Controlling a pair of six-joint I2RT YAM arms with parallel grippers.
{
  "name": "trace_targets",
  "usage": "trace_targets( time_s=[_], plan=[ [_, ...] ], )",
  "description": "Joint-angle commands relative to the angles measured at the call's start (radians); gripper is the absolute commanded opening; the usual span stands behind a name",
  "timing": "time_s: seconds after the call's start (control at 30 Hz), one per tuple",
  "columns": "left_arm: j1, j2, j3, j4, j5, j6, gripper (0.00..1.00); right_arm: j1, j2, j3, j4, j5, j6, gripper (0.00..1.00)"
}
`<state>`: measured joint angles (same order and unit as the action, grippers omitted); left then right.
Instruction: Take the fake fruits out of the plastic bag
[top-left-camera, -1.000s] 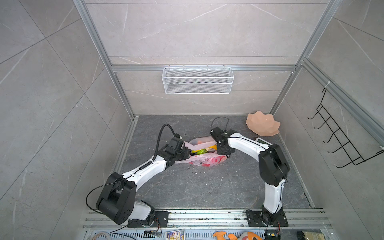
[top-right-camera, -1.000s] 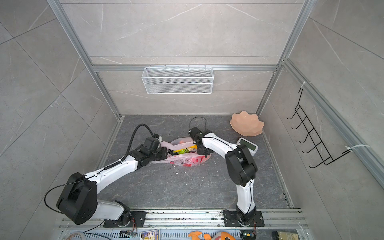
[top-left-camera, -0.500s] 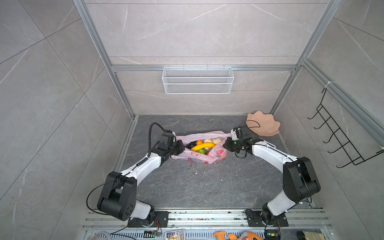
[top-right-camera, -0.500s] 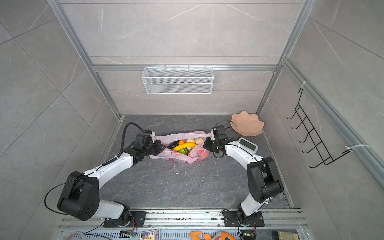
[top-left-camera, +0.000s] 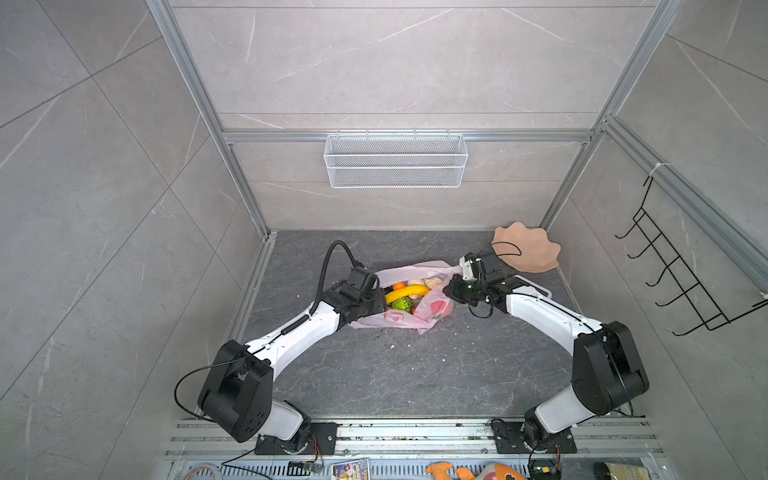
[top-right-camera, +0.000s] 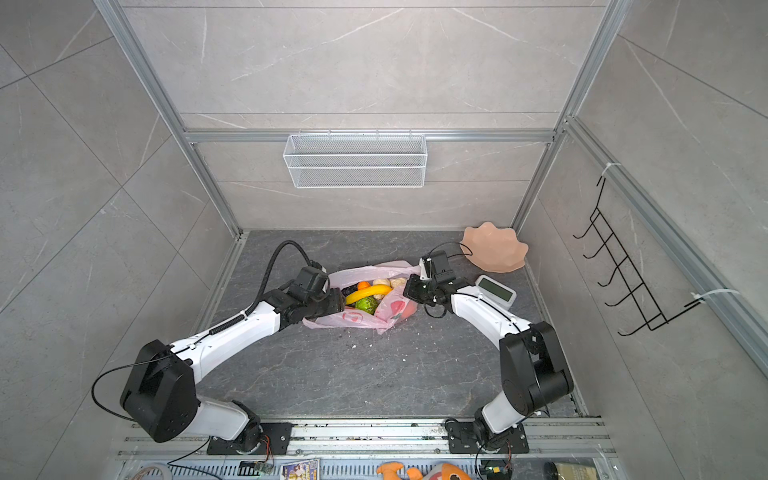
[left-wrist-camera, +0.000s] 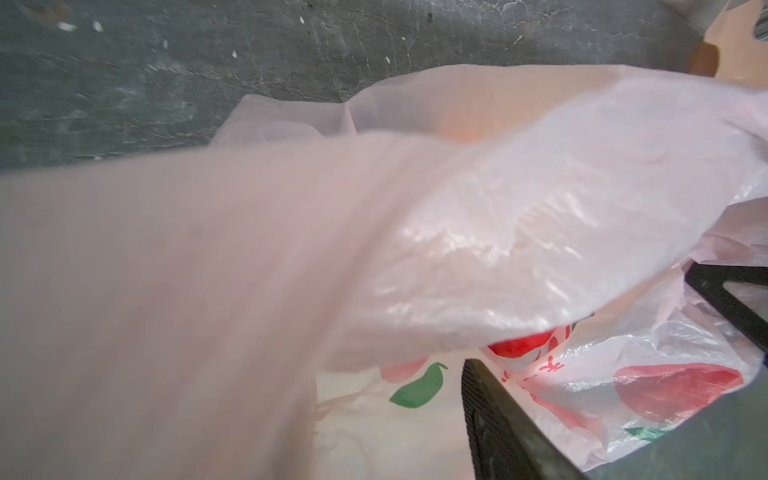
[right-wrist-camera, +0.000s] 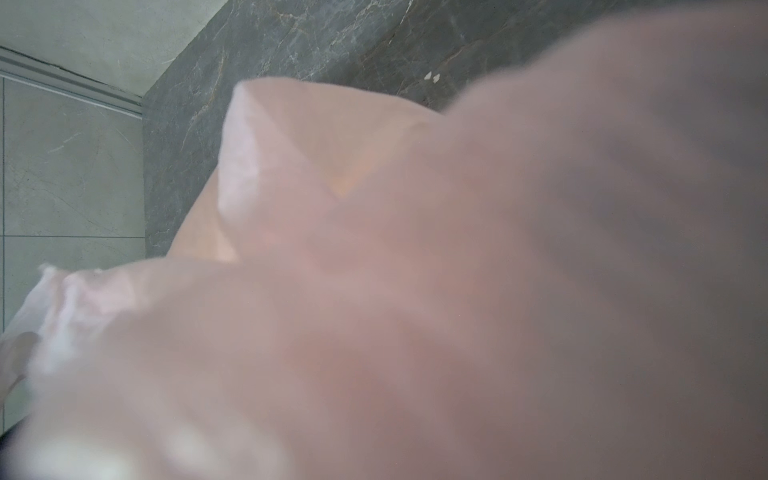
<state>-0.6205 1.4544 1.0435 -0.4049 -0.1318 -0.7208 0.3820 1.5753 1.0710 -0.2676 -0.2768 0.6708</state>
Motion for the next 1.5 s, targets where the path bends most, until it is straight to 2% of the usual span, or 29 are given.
trace_targets(
  time_s=[0.0,0.2,0.27,0.47,0.73,0.87,1.03,1.13,1.23,1.37,1.4,1.47],
  plan=[
    [-0.029,0.016,0.057,-0.132,-0.189,-0.096,0.71,0.029,-0.031,0.002,-0.004,0.024,0.022,0.0],
    [-0.03,0.089,0.112,-0.192,-0.232,-0.159,0.73,0.074,-0.053,0.018,-0.016,0.051,0.019,0.0],
    [-0.015,0.144,0.159,-0.224,-0.209,-0.151,0.73,0.088,-0.056,0.025,-0.021,0.061,0.017,0.0],
    [-0.037,0.223,0.269,-0.32,-0.243,-0.12,0.74,0.101,-0.065,0.025,-0.037,0.09,0.015,0.0],
    [-0.087,0.123,0.263,-0.374,-0.301,-0.137,0.73,0.1,-0.086,0.027,-0.065,0.139,0.001,0.0],
    [-0.167,0.038,0.267,-0.369,-0.333,-0.152,0.75,0.101,-0.086,0.029,-0.062,0.136,0.0,0.0],
    [-0.202,0.075,0.326,-0.413,-0.332,-0.153,0.76,0.101,-0.074,0.036,-0.059,0.132,0.003,0.0],
    [-0.201,0.088,0.323,-0.399,-0.331,-0.162,0.77,0.101,-0.073,0.04,-0.06,0.128,0.005,0.0],
    [-0.154,0.11,0.324,-0.409,-0.303,-0.161,0.77,0.1,-0.079,0.044,-0.069,0.13,0.0,0.0],
    [-0.141,0.114,0.332,-0.431,-0.369,-0.137,0.77,0.1,-0.085,0.045,-0.087,0.142,-0.014,0.0],
    [-0.128,0.121,0.332,-0.433,-0.362,-0.133,0.77,0.1,-0.086,0.044,-0.09,0.143,-0.015,0.0],
    [-0.071,0.13,0.303,-0.404,-0.273,-0.129,0.71,0.101,-0.09,0.039,-0.09,0.147,-0.016,0.0]
  ],
)
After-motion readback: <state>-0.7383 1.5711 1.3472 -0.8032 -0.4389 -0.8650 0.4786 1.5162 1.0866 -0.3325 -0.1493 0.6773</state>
